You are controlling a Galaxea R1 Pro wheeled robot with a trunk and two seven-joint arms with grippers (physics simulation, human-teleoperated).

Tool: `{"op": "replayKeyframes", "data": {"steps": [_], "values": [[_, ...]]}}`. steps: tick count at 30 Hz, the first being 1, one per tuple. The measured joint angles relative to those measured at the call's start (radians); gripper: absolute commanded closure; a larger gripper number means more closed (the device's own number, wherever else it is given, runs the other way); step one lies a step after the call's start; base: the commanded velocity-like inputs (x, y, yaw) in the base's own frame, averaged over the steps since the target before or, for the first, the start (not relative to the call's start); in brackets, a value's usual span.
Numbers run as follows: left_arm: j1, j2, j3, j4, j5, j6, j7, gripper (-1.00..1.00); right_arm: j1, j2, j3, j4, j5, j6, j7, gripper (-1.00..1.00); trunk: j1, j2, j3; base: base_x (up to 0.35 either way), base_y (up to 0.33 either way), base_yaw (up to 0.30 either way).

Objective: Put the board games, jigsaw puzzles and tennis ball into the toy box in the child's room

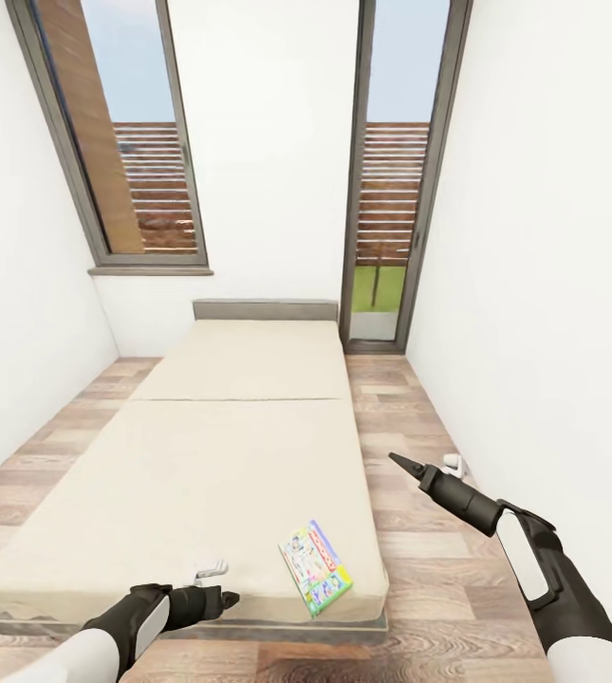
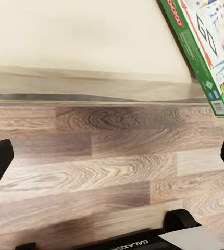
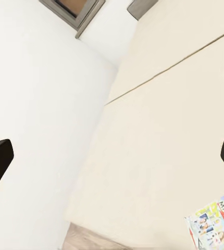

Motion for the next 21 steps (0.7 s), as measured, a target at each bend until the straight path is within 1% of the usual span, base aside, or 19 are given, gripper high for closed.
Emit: {"op": "replayKeyframes", "data": {"steps": [4,9,12,16,21], "values": [[0.000,-0.001,0.000,0.000,0.000,0.000,0.001,-1.00,0.000,-0.002,0.000,0.000,-0.001,0.000,0.000,-1.00,0.000,0.000,0.000,-0.145,-0.149,0.000],[0.000,-0.001,0.000,0.000,0.000,-0.005,0.000,-1.00,0.000,-0.001,0.000,0.000,0.000,0.000,0.000,-1.00,0.000,0.000,0.000,-0.053,-0.045,0.000],[0.002,-0.001,0.000,0.000,0.001,-0.011,0.000,-1.00,0.000,-0.002,-0.001,0.000,0.000,-0.001,0.000,-1.00,0.000,0.000,0.000,-0.134,-0.078,0.000],[0.003,-0.004,0.000,0.000,0.000,-0.014,0.000,-1.00,0.000,-0.002,-0.001,0.000,0.000,-0.001,0.000,-1.00,0.000,0.000,0.000,-0.097,-0.208,0.000],[0.004,-0.006,0.000,0.000,0.000,-0.016,0.001,-1.00,0.000,-0.002,-0.001,0.000,0.000,-0.001,0.000,-1.00,0.000,0.000,0.002,-0.024,-0.268,0.000]]}}
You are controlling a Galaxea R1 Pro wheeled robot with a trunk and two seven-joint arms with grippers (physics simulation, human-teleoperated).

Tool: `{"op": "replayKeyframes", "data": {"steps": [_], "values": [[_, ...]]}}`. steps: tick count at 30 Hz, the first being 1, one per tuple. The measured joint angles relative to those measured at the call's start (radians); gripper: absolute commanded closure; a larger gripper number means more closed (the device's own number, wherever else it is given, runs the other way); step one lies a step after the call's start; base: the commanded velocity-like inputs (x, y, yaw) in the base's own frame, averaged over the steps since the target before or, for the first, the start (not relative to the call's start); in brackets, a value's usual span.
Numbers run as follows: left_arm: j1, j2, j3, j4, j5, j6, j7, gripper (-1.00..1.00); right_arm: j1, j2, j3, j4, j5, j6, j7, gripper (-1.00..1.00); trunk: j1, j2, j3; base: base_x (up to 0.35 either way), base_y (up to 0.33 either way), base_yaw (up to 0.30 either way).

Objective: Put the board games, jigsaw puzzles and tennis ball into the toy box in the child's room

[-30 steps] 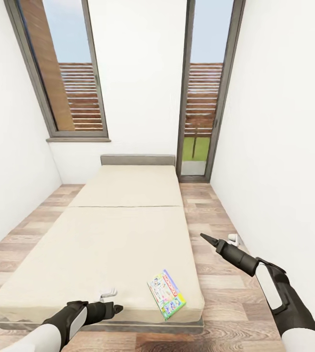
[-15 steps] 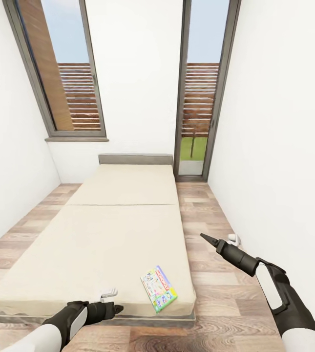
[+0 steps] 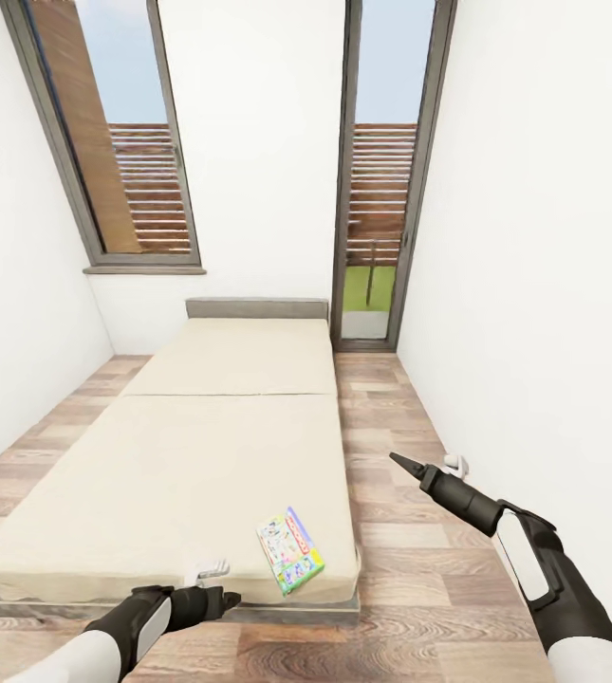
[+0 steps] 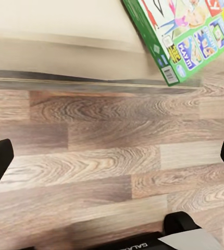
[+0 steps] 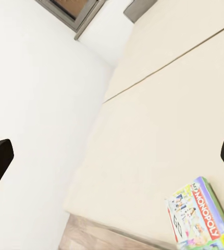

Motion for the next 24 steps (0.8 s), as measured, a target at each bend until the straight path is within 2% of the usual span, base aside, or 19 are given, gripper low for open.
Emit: {"op": "replayKeyframes", "data": {"steps": [14,24], "values": [[0.002,-0.001,0.000,0.000,0.000,-0.002,0.000,-1.00,0.000,-0.003,0.000,0.000,-0.002,0.000,0.000,-1.00,0.000,0.000,0.002,-0.002,-0.142,0.000],[0.002,-0.004,0.000,0.000,0.000,-0.001,0.001,-1.00,0.000,-0.002,0.001,0.000,0.001,0.000,0.000,-1.00,0.000,0.000,0.002,-0.005,-0.197,0.000]]}}
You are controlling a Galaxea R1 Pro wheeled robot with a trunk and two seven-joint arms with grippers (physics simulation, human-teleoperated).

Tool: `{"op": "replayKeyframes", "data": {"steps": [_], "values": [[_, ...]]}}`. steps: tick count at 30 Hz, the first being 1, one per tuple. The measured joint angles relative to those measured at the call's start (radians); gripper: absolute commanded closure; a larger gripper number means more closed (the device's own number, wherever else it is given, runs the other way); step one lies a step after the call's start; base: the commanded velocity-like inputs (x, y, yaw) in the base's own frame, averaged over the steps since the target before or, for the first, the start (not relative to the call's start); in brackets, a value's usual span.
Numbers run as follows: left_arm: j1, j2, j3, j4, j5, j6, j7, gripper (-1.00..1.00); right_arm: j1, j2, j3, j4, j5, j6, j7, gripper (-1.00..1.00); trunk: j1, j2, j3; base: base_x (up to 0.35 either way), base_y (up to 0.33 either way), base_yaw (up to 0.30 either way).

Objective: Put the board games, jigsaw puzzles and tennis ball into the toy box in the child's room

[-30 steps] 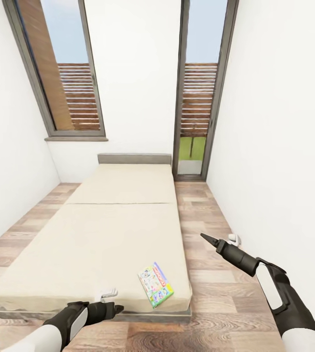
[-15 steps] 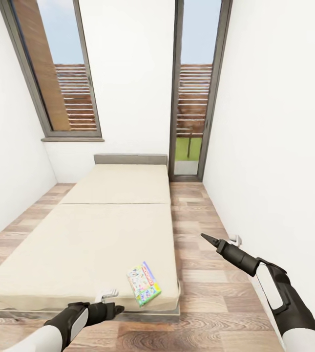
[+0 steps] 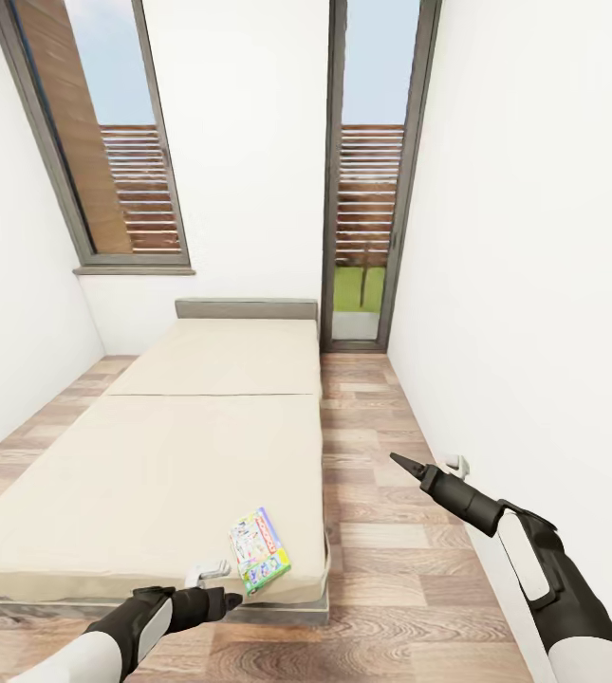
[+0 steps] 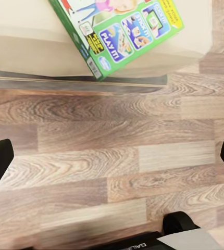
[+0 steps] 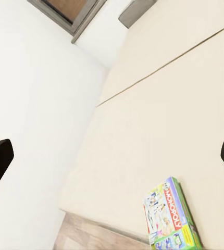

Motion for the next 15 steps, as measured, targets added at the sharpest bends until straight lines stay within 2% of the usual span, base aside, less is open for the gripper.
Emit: {"op": "replayKeyframes", "data": {"steps": [15], "values": [[0.001,0.000,0.000,0.000,0.000,-0.002,0.000,-1.00,0.000,0.004,0.000,0.000,0.001,-0.002,0.000,-1.00,0.000,0.000,0.000,-0.002,-0.025,0.000]]}}
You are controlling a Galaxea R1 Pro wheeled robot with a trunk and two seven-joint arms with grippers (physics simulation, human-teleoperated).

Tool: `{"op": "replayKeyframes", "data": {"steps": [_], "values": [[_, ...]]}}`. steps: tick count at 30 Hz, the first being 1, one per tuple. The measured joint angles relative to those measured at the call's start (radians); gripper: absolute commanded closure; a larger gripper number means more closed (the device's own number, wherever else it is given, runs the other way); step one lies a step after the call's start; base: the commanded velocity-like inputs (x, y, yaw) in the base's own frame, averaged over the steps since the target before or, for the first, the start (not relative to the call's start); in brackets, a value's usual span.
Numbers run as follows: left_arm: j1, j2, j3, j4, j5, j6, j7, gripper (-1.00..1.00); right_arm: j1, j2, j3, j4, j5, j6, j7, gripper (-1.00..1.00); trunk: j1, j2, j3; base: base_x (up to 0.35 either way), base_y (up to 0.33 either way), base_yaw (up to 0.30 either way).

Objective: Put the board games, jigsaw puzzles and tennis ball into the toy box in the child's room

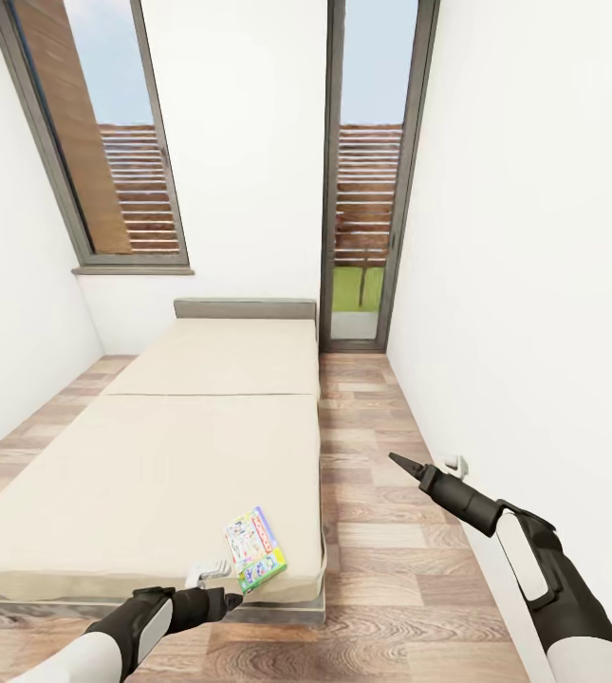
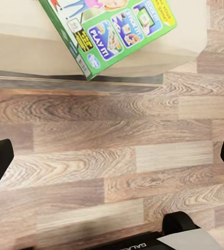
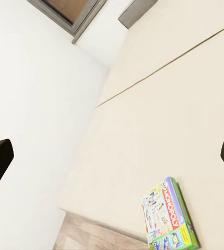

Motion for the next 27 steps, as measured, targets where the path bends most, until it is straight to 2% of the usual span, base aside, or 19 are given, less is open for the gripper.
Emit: {"op": "replayKeyframes", "data": {"steps": [27], "values": [[0.000,0.013,0.000,0.000,0.001,-0.008,-0.004,-1.00,0.000,0.000,0.000,0.000,0.001,0.000,0.000,-1.00,0.100,-0.182,-0.081,0.000,0.000,0.000]]}}
